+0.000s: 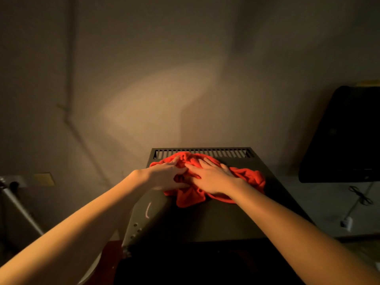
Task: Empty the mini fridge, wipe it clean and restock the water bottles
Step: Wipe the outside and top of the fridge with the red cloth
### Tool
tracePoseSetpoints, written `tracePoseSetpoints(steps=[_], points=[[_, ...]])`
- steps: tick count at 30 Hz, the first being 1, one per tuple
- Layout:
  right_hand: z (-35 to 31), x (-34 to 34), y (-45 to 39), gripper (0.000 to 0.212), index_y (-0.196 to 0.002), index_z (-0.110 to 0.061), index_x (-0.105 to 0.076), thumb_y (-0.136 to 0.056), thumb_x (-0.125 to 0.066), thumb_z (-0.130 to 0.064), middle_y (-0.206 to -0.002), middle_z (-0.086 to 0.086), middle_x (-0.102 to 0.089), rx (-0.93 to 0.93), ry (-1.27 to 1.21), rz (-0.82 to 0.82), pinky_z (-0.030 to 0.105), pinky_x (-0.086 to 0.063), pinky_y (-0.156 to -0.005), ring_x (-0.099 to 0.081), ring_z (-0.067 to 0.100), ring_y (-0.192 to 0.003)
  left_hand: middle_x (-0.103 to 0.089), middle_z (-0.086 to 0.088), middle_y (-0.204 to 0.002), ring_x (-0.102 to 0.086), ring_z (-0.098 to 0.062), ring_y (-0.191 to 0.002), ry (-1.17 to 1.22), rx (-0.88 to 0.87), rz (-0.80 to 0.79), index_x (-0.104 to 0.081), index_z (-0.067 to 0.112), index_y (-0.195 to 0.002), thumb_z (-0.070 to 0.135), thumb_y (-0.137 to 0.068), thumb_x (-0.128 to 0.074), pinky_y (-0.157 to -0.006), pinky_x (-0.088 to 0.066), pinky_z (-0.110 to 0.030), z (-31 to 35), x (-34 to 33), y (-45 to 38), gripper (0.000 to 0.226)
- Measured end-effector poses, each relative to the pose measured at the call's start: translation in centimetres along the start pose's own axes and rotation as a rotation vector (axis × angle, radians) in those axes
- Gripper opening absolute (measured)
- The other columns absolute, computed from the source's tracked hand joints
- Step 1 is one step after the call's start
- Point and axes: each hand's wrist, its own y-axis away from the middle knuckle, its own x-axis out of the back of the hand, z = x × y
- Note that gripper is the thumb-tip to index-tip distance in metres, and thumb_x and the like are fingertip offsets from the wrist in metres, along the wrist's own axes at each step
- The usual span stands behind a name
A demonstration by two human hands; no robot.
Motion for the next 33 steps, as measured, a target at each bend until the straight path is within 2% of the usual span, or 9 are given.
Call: tracePoseSetpoints(steps=[3,6,11,15,19,22,27,31,33], points=[[1.0,0.6,-2.5,0.057,-0.149,-0.05,-0.005,-0.097,-0.024,-0.06,-0.163,-0.005,-0.001,0.003,-0.006,0.011,0.053,-0.003,-0.118,0.002,0.016,-0.15,0.006,-0.015,-0.164,-0.016,-0.034,-0.149,-0.009,0.082,-0.012,-0.018,0.028,-0.156,0.051,-0.1,-0.041,-0.119,-0.021,-0.041,-0.5,-0.1,-2.5,0.065],[1.8,0.7,-4.2,0.057,-0.151,-0.047,-0.006,-0.098,-0.024,-0.057,-0.163,-0.006,-0.006,0.049,-0.004,0.051,0.049,-0.003,-0.117,-0.004,0.015,-0.149,0.011,-0.015,-0.163,-0.01,-0.033,-0.15,0.006,0.135,-0.019,-0.013,0.029,-0.156,0.048,-0.102,-0.038,-0.121,-0.014,-0.042,-1.3,-0.2,-4.3,0.063],[2.3,0.8,-4.7,0.056,-0.151,-0.045,-0.01,-0.099,-0.024,-0.056,-0.162,-0.011,-0.008,0.161,0.017,0.035,0.055,-0.01,-0.116,-0.01,0.016,-0.149,0.005,-0.012,-0.164,-0.015,-0.03,-0.15,0.023,0.141,0.018,-0.021,0.03,-0.155,0.051,-0.1,-0.043,-0.121,-0.016,-0.036,-1.3,-0.4,-3.0,0.063],[0.9,0.5,-2.5,0.055,-0.15,-0.049,-0.014,-0.097,-0.025,-0.061,-0.162,-0.013,-0.012,0.258,0.054,0.047,0.052,-0.018,-0.112,-0.014,0.014,-0.148,-0.006,-0.012,-0.164,-0.026,-0.03,-0.147,0.018,0.107,0.032,-0.03,0.03,-0.153,0.058,-0.094,-0.051,-0.118,-0.023,-0.031,-1.3,-0.7,1.1,0.068],[-2.1,0.2,0.0,0.054,-0.148,-0.052,-0.014,-0.096,-0.027,-0.062,-0.161,-0.01,-0.014,0.27,0.083,0.054,0.05,-0.017,-0.111,-0.015,0.013,-0.148,-0.012,-0.015,-0.163,-0.03,-0.029,-0.145,0.009,0.069,0.029,-0.034,0.025,-0.152,0.057,-0.093,-0.052,-0.114,-0.023,-0.026,-1.2,-0.7,5.8,0.069],[-4.7,-0.1,2.2,0.054,-0.149,-0.051,-0.014,-0.098,-0.027,-0.06,-0.162,-0.007,-0.015,0.288,0.099,0.079,0.045,-0.013,-0.112,-0.014,0.013,-0.148,-0.015,-0.018,-0.162,-0.027,-0.031,-0.145,-0.011,0.053,0.009,-0.033,0.021,-0.152,0.055,-0.096,-0.049,-0.113,-0.025,-0.028,-1.1,-0.8,9.1,0.068],[-8.3,-1.7,5.5,0.059,-0.148,-0.053,-0.01,-0.092,-0.016,-0.068,-0.161,-0.009,-0.016,0.287,0.108,0.09,0.051,-0.014,-0.111,-0.011,0.009,-0.148,0.002,-0.024,-0.162,-0.009,-0.042,-0.149,-0.065,0.103,-0.053,-0.009,0.014,-0.157,0.055,-0.1,-0.035,-0.121,-0.01,-0.04,-0.2,-2.6,13.7,0.075],[-9.9,-1.9,9.7,0.056,-0.15,-0.048,-0.012,-0.096,-0.019,-0.063,-0.162,-0.01,-0.012,0.241,0.092,0.103,0.05,-0.01,-0.114,-0.009,0.009,-0.148,0.009,-0.028,-0.16,-0.003,-0.049,-0.147,-0.138,0.102,-0.068,0.001,0.007,-0.156,0.055,-0.101,-0.025,-0.122,-0.004,-0.047,2.0,-3.4,16.4,0.077],[-10.3,-2.0,12.4,0.067,-0.15,-0.046,-0.011,-0.087,-0.005,-0.067,-0.162,-0.011,-0.011,0.216,0.099,0.121,0.047,-0.011,-0.115,-0.009,0.011,-0.148,0.008,-0.027,-0.16,-0.003,-0.05,-0.146,-0.213,0.052,-0.069,0.002,0.004,-0.155,0.056,-0.101,-0.024,-0.121,-0.003,-0.047,3.4,-3.1,17.3,0.079]])
